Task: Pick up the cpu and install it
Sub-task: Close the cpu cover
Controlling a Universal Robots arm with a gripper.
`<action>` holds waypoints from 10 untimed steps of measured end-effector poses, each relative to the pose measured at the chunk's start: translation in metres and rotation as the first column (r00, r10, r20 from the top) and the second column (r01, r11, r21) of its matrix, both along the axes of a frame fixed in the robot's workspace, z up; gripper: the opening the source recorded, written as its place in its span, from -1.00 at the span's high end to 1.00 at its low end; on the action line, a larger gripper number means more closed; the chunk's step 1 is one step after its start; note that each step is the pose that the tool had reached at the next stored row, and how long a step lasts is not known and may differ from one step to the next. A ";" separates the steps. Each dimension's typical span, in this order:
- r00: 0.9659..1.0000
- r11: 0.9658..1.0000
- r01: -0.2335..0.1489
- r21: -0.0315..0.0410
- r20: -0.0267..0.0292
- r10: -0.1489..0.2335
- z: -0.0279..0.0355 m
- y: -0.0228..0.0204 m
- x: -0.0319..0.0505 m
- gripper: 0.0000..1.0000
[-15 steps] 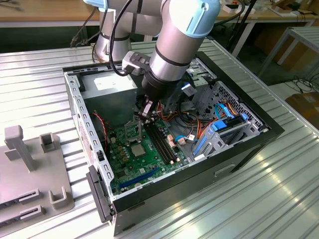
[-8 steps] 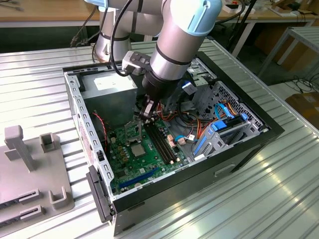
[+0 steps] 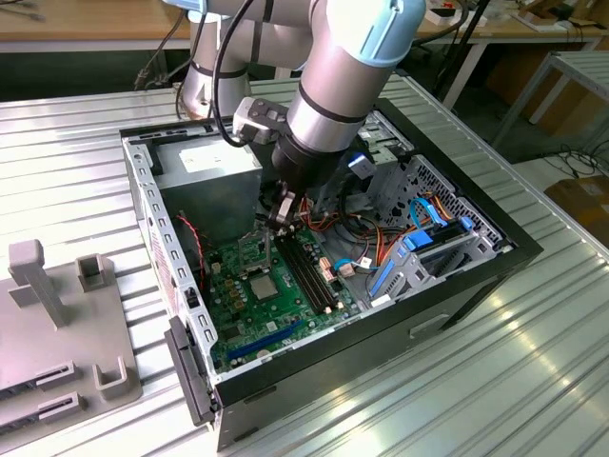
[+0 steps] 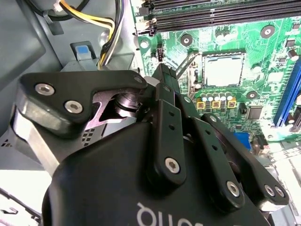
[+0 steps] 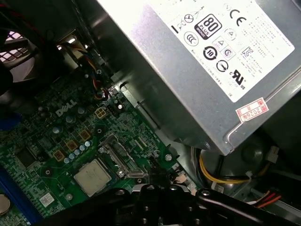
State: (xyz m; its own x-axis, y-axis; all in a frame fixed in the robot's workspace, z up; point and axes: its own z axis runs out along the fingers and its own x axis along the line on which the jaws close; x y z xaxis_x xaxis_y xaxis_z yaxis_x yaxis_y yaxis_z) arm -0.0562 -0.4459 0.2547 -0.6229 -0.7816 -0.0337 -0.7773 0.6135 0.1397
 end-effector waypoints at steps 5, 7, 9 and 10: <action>1.000 1.000 -0.027 0.000 0.000 0.027 0.0008 -0.0002 0.0000 0.79; 0.999 0.999 -0.037 0.000 0.000 0.037 0.0011 -0.0002 0.0000 0.79; 0.999 0.999 -0.047 0.000 0.000 0.047 0.0015 -0.0003 0.0000 0.79; 0.999 0.999 -0.051 0.000 0.000 0.051 0.0017 -0.0003 0.0000 0.79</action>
State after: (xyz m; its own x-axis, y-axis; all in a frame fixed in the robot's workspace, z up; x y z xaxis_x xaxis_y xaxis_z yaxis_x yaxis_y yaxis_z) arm -0.0562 -0.4462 0.2565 -0.5822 -0.8123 -0.0337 -0.8076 0.5730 0.1395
